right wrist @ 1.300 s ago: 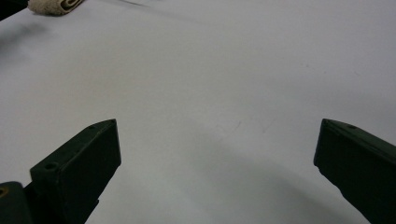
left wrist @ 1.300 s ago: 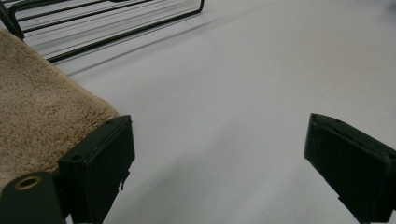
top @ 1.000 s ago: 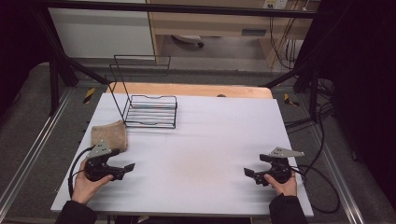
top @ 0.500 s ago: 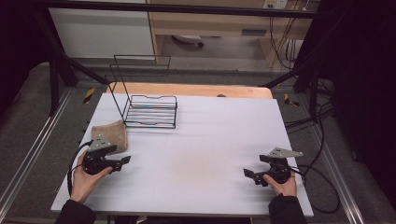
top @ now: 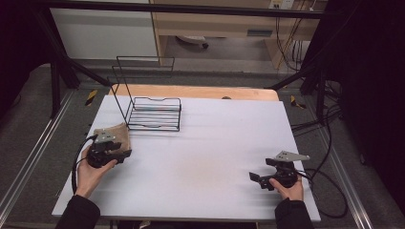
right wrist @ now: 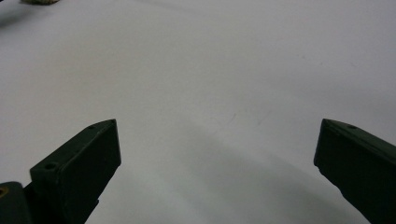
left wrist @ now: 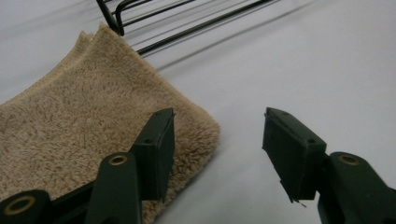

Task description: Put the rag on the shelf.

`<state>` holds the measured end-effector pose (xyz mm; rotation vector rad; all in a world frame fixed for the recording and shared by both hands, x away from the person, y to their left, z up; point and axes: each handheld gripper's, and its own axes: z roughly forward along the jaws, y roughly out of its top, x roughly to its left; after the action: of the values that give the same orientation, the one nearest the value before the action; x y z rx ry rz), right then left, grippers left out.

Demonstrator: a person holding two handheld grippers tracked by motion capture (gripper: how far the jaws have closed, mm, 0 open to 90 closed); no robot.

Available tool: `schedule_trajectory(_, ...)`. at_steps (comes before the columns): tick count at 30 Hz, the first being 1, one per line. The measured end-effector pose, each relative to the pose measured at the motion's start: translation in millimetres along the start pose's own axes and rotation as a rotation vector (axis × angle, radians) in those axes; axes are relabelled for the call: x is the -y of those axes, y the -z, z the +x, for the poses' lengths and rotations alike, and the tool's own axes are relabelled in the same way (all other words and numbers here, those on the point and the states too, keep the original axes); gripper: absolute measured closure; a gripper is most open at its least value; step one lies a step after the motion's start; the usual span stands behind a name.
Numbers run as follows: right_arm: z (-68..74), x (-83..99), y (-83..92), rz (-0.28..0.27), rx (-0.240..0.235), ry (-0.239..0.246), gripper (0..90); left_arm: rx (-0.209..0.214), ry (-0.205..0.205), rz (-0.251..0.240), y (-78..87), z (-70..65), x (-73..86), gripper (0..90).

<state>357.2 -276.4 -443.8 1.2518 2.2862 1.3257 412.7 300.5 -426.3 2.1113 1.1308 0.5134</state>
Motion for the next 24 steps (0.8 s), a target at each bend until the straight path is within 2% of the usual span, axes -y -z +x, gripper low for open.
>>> schedule_trajectory(3, -0.7, 0.2, 0.0, -0.002, 0.000, 0.001, 1.1, -0.001, -0.002, 0.016, -7.2, 2.0, 0.9, 47.5)
schedule_trajectory(6, -0.6, 0.5, -0.1, 0.000, 0.001, -0.004, 1.1, -0.018, -0.021, 0.020, -12.7, 3.5, 0.8, 51.7)
schedule_trajectory(9, -0.8, 0.3, 0.1, 0.000, 0.002, -0.003, 1.1, -0.027, -0.018, 0.031, -18.1, 6.3, 2.4, 56.5)
schedule_trajectory(13, -1.1, 0.2, 0.1, -0.001, 0.003, -0.003, 1.1, -0.038, -0.022, 0.036, -18.4, 6.6, 2.4, 61.4)
schedule_trajectory(17, -1.1, 0.0, 0.4, -0.001, 0.001, -0.004, 1.1, -0.057, -0.018, 0.042, -20.6, 7.4, 2.4, 67.5)
schedule_trajectory(24, -1.4, 0.0, 0.3, 0.001, 0.002, -0.002, 1.3, -0.055, 0.011, 0.043, -22.2, 10.8, 1.3, 80.4)
